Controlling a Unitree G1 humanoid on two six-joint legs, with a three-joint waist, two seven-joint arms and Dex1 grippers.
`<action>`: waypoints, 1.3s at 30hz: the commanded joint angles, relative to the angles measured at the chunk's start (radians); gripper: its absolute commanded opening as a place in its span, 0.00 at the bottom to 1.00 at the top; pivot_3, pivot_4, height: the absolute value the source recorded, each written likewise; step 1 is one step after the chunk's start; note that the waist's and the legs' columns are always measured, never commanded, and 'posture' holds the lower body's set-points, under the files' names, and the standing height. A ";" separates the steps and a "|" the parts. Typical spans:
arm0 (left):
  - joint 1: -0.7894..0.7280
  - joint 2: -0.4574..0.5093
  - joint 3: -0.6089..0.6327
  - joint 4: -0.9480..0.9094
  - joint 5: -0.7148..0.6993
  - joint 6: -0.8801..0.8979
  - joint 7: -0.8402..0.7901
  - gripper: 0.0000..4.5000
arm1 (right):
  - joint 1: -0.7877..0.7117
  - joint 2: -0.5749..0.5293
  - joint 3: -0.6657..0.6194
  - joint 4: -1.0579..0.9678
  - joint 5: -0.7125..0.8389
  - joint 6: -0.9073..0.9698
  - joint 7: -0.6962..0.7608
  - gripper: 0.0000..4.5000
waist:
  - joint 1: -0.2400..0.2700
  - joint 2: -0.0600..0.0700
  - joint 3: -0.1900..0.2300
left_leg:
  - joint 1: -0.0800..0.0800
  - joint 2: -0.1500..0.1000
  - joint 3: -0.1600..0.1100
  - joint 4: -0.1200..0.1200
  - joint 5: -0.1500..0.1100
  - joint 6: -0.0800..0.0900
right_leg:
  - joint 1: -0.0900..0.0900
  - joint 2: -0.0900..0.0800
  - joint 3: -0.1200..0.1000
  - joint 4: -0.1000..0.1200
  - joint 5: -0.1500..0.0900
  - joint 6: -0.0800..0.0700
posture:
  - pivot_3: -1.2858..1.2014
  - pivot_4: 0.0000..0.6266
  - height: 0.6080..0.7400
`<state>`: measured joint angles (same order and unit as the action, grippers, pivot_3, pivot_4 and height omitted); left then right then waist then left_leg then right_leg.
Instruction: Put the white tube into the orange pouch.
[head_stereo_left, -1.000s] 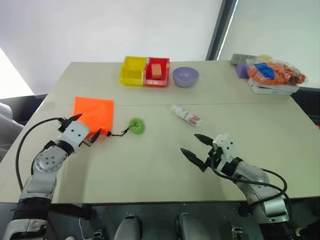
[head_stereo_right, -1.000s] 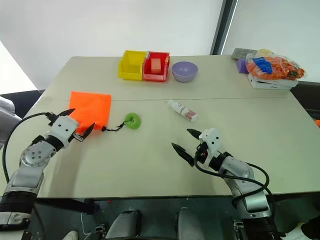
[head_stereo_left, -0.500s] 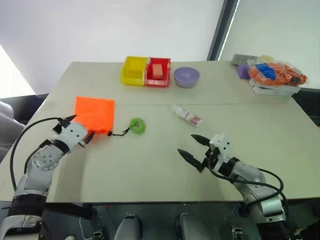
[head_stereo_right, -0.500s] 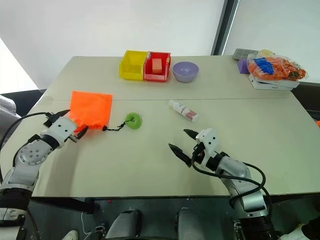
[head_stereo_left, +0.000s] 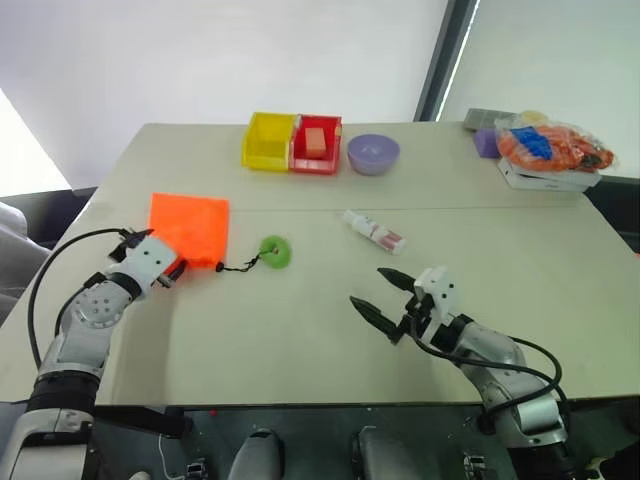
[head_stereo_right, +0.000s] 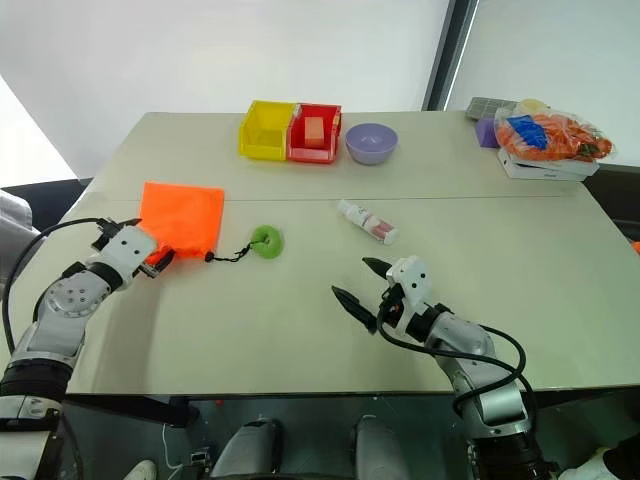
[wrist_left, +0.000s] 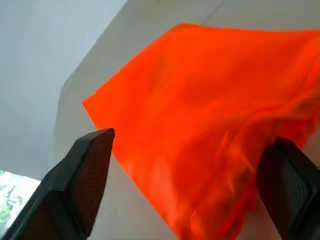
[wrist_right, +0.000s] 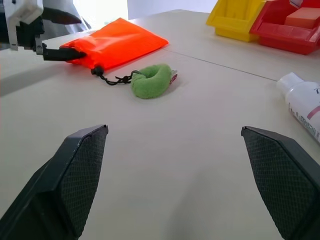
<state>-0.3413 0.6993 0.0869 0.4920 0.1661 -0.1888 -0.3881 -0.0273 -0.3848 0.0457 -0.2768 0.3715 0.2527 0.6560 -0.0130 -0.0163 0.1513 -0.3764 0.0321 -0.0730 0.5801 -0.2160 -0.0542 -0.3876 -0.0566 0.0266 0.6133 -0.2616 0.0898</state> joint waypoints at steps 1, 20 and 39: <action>-0.039 0.001 0.008 -0.011 -0.008 -0.020 0.019 0.59 | -0.018 0.005 -0.020 -0.041 0.018 -0.012 -0.004 1.00 | 0.000 0.000 0.000 | 0.000 0.000 0.000 0.000 0.000 0.000 | 0.000 0.000 0.000 0.000 0.000 0.000 | 0.52 0.24 1.00; 0.097 -0.039 0.042 -0.445 -0.332 0.323 -0.261 0.01 | -0.326 -0.012 -0.102 0.316 -0.115 0.015 -0.183 1.00 | -0.004 0.001 0.001 | 0.000 0.000 0.000 0.000 0.000 0.000 | -0.001 0.000 0.000 0.000 0.002 -0.004 | 0.52 0.24 1.00; 0.086 -0.004 0.100 -0.382 -0.298 0.398 -0.188 0.01 | -0.702 0.004 -0.073 1.078 -0.215 -0.221 0.023 1.00 | -0.012 0.001 0.001 | 0.000 0.000 0.000 -0.001 0.000 0.000 | -0.001 0.002 0.001 0.001 0.002 -0.003 | 0.52 0.24 1.00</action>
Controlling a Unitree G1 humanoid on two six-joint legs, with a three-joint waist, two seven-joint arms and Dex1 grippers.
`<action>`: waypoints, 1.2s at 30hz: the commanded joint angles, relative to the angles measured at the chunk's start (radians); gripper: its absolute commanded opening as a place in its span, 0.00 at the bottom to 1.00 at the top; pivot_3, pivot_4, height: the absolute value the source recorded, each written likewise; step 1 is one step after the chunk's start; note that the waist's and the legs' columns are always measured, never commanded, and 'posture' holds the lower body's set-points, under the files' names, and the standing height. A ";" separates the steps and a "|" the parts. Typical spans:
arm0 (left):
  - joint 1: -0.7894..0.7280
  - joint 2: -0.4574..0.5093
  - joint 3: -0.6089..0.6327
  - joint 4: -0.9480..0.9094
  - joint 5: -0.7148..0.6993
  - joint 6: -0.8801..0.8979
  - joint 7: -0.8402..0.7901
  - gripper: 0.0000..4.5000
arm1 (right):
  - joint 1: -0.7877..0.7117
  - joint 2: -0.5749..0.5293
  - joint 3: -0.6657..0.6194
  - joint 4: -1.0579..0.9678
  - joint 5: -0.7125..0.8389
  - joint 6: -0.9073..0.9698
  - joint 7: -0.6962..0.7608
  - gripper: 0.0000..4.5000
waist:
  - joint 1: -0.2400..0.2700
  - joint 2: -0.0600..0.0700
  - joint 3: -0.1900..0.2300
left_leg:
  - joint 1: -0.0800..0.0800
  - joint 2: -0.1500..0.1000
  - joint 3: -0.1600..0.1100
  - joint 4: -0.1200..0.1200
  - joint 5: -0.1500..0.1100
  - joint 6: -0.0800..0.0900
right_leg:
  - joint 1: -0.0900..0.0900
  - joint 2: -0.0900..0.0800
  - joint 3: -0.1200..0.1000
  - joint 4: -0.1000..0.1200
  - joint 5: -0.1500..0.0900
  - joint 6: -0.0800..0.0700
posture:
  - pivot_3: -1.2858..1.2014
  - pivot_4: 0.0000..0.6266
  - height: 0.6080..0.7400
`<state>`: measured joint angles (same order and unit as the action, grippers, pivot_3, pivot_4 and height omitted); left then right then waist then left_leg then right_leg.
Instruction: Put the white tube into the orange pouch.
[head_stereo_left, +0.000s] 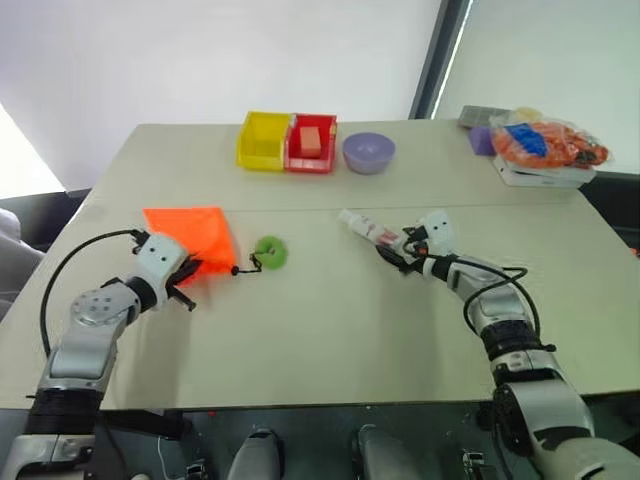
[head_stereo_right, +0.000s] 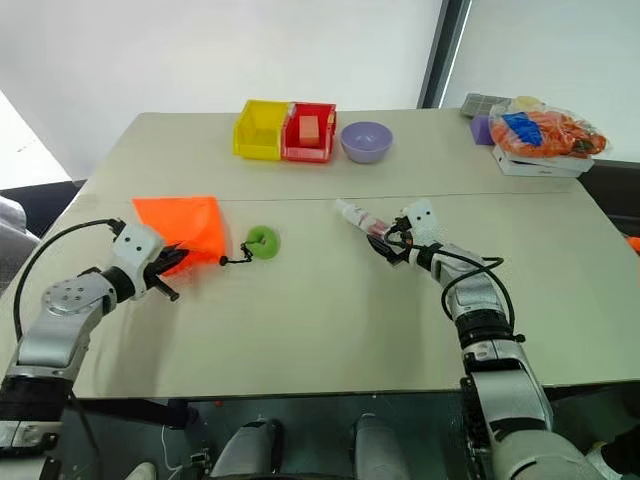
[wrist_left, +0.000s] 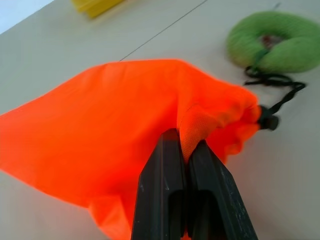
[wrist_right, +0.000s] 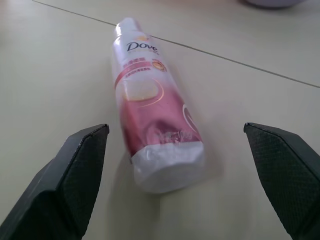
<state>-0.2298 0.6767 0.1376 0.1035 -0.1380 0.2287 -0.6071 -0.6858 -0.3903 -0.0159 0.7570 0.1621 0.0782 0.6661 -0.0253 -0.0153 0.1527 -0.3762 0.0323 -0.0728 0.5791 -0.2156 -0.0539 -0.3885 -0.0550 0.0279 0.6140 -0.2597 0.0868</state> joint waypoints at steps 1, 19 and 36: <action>-0.029 0.019 0.055 0.016 0.008 -0.022 0.039 0.01 | -0.050 0.013 -0.011 0.062 -0.008 -0.056 0.018 1.00 | 0.000 0.000 0.000 | 0.000 0.000 0.000 0.000 0.000 0.000 | 0.000 0.000 0.000 0.000 0.000 0.000 | 0.52 0.24 1.00; -0.021 -0.004 0.054 0.036 0.008 -0.028 0.043 0.00 | -0.015 0.037 -0.044 0.016 0.017 -0.090 0.053 0.48 | 0.003 0.001 0.000 | 0.000 0.000 0.000 0.000 0.000 0.000 | 0.000 0.000 0.000 0.000 0.000 0.000 | 0.52 0.24 1.00; 0.008 -0.029 0.065 0.012 -0.024 -0.016 0.021 0.00 | 0.442 0.051 0.176 -0.960 0.030 0.319 0.000 0.26 | 0.004 0.000 0.000 | 0.000 0.000 0.000 -0.001 0.000 0.000 | -0.001 0.000 0.000 0.000 -0.001 0.001 | 0.52 0.24 1.00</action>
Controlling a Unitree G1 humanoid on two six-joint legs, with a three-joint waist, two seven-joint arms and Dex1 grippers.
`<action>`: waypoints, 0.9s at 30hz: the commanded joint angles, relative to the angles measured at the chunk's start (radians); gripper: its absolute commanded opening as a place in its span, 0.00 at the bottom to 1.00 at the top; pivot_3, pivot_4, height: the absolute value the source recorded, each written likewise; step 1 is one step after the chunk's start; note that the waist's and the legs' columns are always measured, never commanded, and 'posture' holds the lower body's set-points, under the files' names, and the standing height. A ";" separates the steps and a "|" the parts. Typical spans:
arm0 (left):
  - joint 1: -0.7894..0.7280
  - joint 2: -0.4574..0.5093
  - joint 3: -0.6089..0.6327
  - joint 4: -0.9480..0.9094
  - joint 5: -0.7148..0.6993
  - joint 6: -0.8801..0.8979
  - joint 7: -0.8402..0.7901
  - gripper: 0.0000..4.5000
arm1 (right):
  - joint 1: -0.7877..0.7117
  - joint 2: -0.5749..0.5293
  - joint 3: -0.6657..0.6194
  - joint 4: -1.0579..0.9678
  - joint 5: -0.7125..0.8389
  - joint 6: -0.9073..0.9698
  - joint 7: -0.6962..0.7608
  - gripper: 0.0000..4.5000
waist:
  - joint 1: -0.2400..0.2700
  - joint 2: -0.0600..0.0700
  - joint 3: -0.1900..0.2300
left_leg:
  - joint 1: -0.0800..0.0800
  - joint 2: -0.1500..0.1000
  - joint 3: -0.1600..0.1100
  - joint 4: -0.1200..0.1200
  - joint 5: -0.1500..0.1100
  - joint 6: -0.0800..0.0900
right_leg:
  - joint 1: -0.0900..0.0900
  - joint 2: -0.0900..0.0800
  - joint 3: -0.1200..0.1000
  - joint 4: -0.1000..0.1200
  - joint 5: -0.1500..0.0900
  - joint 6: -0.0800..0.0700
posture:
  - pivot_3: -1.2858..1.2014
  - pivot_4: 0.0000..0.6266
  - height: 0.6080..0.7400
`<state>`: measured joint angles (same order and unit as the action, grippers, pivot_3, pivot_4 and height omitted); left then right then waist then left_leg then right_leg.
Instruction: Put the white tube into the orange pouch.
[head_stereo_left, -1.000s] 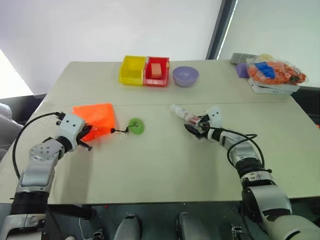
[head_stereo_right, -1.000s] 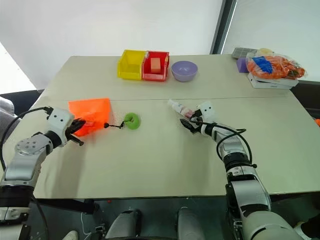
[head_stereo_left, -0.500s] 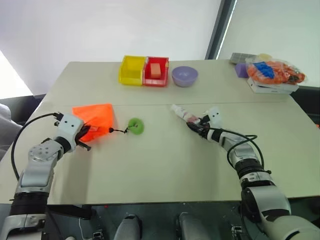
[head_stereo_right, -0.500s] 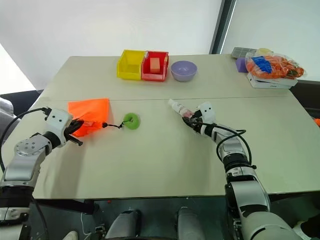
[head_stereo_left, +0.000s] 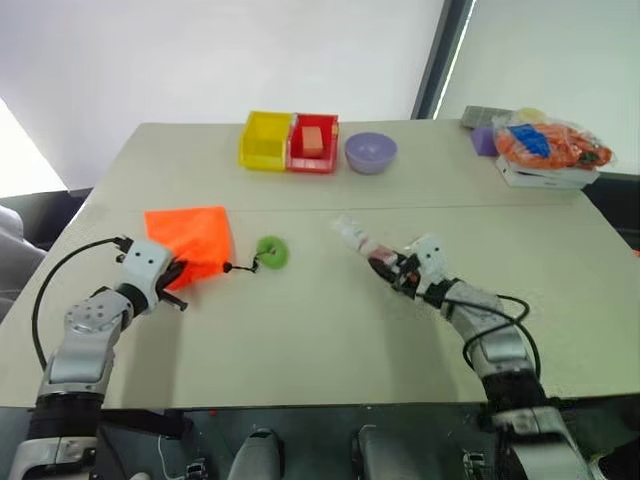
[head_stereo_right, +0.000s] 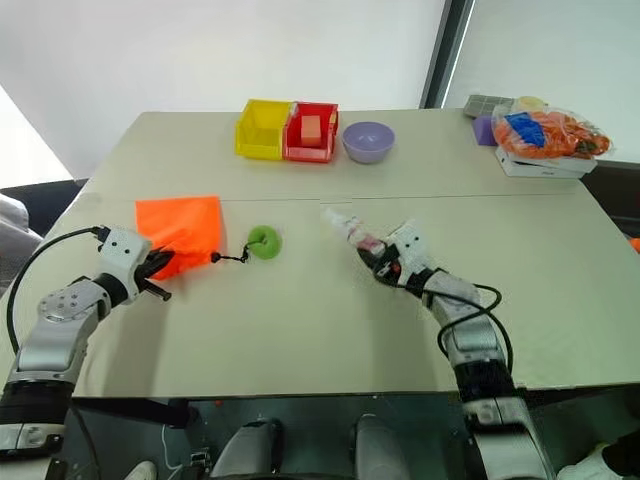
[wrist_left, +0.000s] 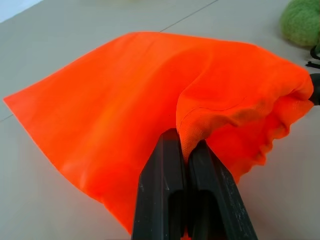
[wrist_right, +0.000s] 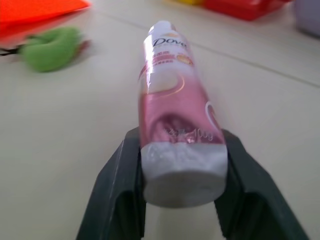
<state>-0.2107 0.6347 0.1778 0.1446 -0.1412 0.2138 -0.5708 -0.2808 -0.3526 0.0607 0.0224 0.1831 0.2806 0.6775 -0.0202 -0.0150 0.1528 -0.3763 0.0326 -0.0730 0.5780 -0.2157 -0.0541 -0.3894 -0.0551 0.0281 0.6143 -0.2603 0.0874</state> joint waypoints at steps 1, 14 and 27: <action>-0.014 0.016 0.026 -0.029 -0.026 0.003 -0.021 0.00 | 0.052 0.021 0.142 -0.275 -0.017 0.161 -0.034 0.26 | -0.002 0.000 0.000 | 0.000 0.000 0.000 0.000 0.000 0.000 | 0.000 0.000 0.000 0.000 0.000 0.000 | 0.52 0.24 1.00; -0.034 0.036 0.021 -0.127 -0.101 0.124 -0.105 0.00 | -0.132 0.285 0.323 -0.167 0.033 0.450 -0.098 0.26 | 0.004 -0.003 0.000 | -0.001 0.000 -0.001 0.000 0.000 -0.001 | -0.004 -0.001 -0.001 -0.002 0.001 -0.002 | 0.52 0.24 1.00; 0.063 0.058 0.036 -0.375 -0.219 0.307 -0.164 0.00 | -0.301 0.466 0.234 0.072 0.016 0.387 -0.235 0.26 | -0.015 -0.003 0.000 | -0.006 0.000 -0.002 0.000 0.000 -0.001 | -0.006 0.000 -0.001 0.000 0.001 -0.001 | 0.52 0.24 1.00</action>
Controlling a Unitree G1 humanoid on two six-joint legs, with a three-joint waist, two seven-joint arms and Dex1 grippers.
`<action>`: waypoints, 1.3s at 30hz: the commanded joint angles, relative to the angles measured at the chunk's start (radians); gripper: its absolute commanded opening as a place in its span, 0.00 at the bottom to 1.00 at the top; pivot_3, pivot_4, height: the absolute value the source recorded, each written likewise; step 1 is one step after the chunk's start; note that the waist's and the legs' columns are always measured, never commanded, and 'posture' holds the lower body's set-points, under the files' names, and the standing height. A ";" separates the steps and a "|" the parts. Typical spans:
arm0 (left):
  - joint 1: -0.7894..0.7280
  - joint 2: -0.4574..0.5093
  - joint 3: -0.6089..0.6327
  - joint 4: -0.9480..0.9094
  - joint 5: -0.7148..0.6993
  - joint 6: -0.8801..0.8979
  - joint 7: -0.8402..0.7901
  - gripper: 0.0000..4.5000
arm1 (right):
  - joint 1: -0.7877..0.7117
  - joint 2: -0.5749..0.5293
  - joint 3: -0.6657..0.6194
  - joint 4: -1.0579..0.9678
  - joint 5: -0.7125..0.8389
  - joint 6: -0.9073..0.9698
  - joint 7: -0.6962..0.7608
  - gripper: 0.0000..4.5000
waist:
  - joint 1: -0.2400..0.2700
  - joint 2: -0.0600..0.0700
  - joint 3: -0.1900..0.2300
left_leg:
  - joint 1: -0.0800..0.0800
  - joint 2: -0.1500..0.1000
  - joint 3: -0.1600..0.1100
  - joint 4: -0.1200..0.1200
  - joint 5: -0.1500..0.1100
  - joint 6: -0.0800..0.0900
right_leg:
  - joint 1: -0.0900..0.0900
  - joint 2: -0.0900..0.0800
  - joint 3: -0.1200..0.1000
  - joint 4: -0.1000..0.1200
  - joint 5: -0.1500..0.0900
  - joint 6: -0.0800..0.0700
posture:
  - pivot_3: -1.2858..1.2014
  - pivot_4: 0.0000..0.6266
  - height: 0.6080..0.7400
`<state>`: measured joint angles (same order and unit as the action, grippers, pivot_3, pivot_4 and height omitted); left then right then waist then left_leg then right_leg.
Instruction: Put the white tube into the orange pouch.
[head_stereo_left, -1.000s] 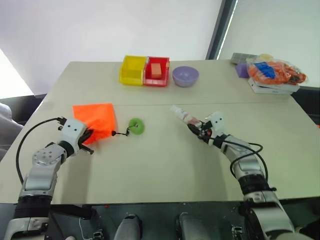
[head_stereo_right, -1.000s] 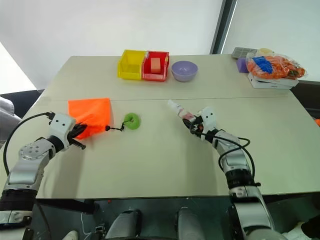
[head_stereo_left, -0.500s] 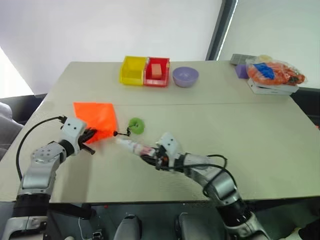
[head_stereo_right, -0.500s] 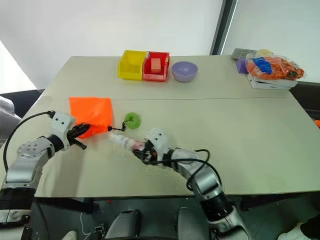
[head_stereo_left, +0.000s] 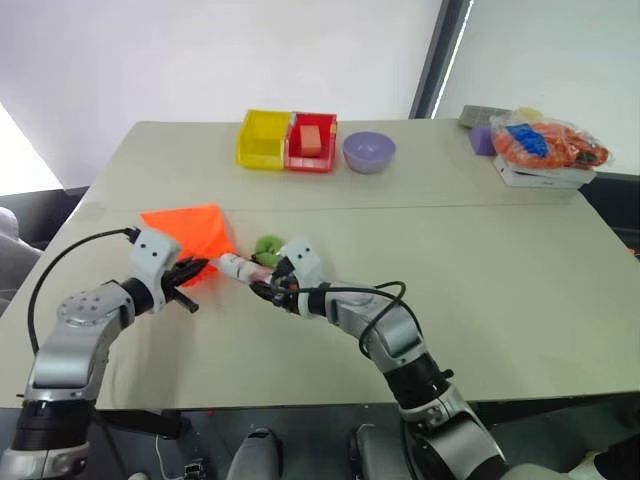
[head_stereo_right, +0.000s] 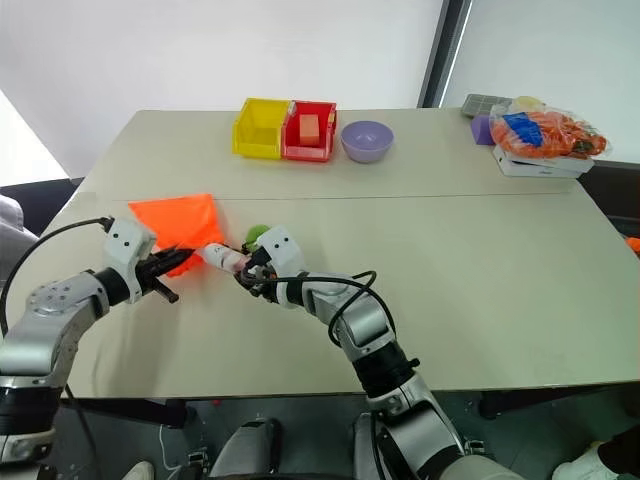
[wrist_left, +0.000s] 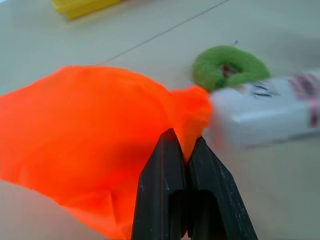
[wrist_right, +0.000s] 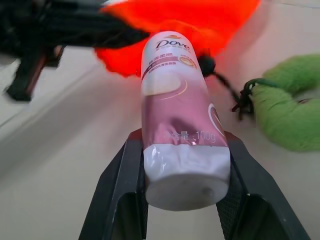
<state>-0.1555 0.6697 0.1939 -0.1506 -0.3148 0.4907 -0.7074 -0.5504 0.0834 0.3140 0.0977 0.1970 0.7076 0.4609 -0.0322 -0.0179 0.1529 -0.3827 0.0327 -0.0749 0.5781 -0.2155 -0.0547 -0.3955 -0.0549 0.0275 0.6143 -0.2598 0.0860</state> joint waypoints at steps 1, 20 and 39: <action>0.019 0.030 0.020 -0.099 -0.062 0.051 -0.041 0.00 | -0.033 0.036 -0.022 0.000 0.005 -0.042 -0.021 0.26 | -0.005 0.000 0.000 | 0.000 0.000 0.000 0.000 0.000 0.000 | 0.000 0.000 0.000 0.000 0.000 0.000 | 0.52 0.24 1.00; 0.006 -0.003 -0.086 -0.302 -0.219 0.243 -0.075 0.00 | -0.092 0.034 0.047 0.052 -0.079 -0.079 -0.030 0.26 | -0.013 0.001 0.001 | -0.001 0.000 -0.001 0.000 0.000 0.000 | -0.001 0.000 0.000 0.000 0.000 0.000 | 0.52 0.24 1.00; -0.043 -0.043 -0.128 -0.294 -0.193 0.228 -0.054 0.00 | -0.046 -0.059 0.110 -0.065 -0.098 -0.045 0.147 0.26 | -0.012 -0.001 -0.001 | -0.003 0.000 -0.001 0.000 0.000 0.000 | -0.002 0.000 0.000 -0.001 0.000 0.000 | 0.52 0.24 1.00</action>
<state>-0.1765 0.6217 0.0609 -0.3819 -0.4813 0.7415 -0.7435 -0.5993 0.0177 0.3768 0.1270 0.0472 0.6711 0.5291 -0.0438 -0.0191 0.1524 -0.3854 0.0325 -0.0757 0.5782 -0.2154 -0.0546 -0.3972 -0.0546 0.0274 0.6133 -0.2598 0.0859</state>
